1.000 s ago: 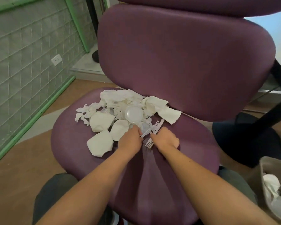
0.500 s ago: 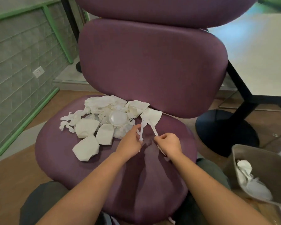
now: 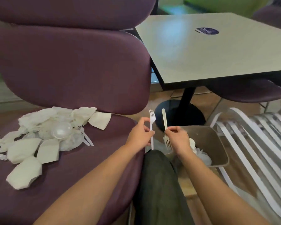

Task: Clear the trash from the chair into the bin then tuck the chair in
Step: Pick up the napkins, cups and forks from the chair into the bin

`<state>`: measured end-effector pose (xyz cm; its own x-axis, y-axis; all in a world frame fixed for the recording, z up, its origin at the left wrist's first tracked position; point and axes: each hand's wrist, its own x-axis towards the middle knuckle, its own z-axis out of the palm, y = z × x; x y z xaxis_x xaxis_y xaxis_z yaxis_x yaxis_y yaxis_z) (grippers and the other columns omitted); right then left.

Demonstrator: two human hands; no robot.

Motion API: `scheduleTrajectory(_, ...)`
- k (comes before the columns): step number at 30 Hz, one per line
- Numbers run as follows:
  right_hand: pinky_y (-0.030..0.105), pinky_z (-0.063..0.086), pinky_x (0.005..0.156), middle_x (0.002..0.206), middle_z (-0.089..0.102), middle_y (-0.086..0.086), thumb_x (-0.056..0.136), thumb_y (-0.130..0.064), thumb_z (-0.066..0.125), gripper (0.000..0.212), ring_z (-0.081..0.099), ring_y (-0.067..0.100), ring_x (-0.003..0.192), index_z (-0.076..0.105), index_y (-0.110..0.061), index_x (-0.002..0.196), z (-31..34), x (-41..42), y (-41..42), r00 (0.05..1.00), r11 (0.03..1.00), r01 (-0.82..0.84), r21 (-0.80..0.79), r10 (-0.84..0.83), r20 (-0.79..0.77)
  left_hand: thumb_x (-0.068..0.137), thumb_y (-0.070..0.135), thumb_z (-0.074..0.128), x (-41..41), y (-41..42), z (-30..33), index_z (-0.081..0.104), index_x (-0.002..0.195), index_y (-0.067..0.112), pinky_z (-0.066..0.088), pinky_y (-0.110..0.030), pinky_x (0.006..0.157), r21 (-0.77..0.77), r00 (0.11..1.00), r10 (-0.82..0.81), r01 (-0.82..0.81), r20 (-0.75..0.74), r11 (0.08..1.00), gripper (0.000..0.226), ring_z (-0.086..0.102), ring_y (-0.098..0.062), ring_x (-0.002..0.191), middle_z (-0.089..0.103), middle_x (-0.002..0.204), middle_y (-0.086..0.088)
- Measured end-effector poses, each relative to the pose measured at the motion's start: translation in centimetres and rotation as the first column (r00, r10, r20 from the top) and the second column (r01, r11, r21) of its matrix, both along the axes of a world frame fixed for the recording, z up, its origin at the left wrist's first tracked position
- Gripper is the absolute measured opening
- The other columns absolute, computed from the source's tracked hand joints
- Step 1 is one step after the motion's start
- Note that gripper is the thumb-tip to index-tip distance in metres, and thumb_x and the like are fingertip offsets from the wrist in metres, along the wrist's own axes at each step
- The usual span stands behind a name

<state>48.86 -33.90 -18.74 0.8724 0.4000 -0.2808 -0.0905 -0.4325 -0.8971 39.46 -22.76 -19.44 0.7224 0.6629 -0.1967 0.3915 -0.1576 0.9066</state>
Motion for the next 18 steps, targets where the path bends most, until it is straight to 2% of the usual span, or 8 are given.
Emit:
scheduleTrajectory(5,0.025,0.042,0.065,0.089,0.065,0.003,0.09,-0.016,0.064,0.01,0.058,0.012,0.076,0.065,-0.011,0.098,-1.9,4.3,-4.8,0.988,0.989,0.146,-0.01,-0.146,-0.053,0.09,0.016,0.061,5.8,-4.0,-1.6,0.046,0.115,0.035,0.059,-0.038,0.07,0.032,0.983,-0.166,0.169,-0.073,0.985,0.035,0.068,-0.018,0.069,0.064,0.079,-0.001)
scheduleTrajectory(10,0.022,0.039,0.055,0.083,0.064,0.001,0.089,-0.014,0.064,0.013,0.058,0.01,0.069,0.066,-0.008,0.1,-4.2,8.3,-8.6,0.969,0.969,0.238,-0.074,-0.242,-0.057,0.086,0.017,0.066,11.0,-7.3,-4.0,0.047,0.116,0.034,0.058,-0.043,0.078,0.073,0.956,-0.252,0.265,-0.151,0.961,0.04,0.068,-0.02,0.081,0.068,0.09,0.0)
scheduleTrajectory(12,0.025,0.04,0.061,0.091,0.068,0.005,0.087,-0.016,0.067,0.019,0.061,0.017,0.076,0.066,-0.007,0.104,-5.3,9.7,-9.7,0.956,0.951,0.282,-0.128,-0.29,-0.049,0.085,0.018,0.067,13.0,-8.7,-5.3,0.047,0.117,0.033,0.058,-0.044,0.078,0.083,0.94,-0.278,0.298,-0.198,0.951,0.041,0.068,-0.023,0.083,0.067,0.095,-0.002)
scheduleTrajectory(14,0.026,0.04,0.074,0.104,0.069,0.009,0.087,-0.018,0.067,0.026,0.062,0.022,0.088,0.065,-0.008,0.111,-6.3,10.5,-10.4,0.956,0.94,0.281,-0.195,-0.291,-0.027,0.086,0.021,0.069,14.3,-9.8,-6.1,0.047,0.123,0.03,0.056,-0.044,0.083,0.066,0.925,-0.306,0.328,-0.226,0.942,0.043,0.068,-0.026,0.089,0.068,0.102,-0.004)
scheduleTrajectory(16,0.026,0.04,0.083,0.12,0.065,0.011,0.09,-0.021,0.064,0.036,0.06,0.027,0.105,0.06,-0.007,0.123,-7.1,10.9,-10.8,0.967,0.935,0.235,-0.267,-0.252,-0.032,0.087,0.031,0.069,15.2,-10.6,-6.9,0.042,0.139,0.026,0.051,-0.042,0.094,0.013,0.895,-0.361,0.378,-0.263,0.926,0.059,0.065,-0.025,0.105,0.066,0.117,-0.006)
scheduleTrajectory(18,0.032,0.041,0.097,0.133,0.057,0.014,0.092,-0.022,0.059,0.044,0.054,0.031,0.12,0.054,-0.007,0.134,-7.7,10.9,-11.0,0.975,0.93,0.184,-0.319,-0.213,-0.058,0.088,0.042,0.066,15.6,-11.0,-7.6,0.029,0.15,0.024,0.044,-0.039,0.103,-0.016,0.868,-0.383,0.399,-0.316,0.917,0.074,0.055,-0.026,0.122,0.057,0.136,-0.007)
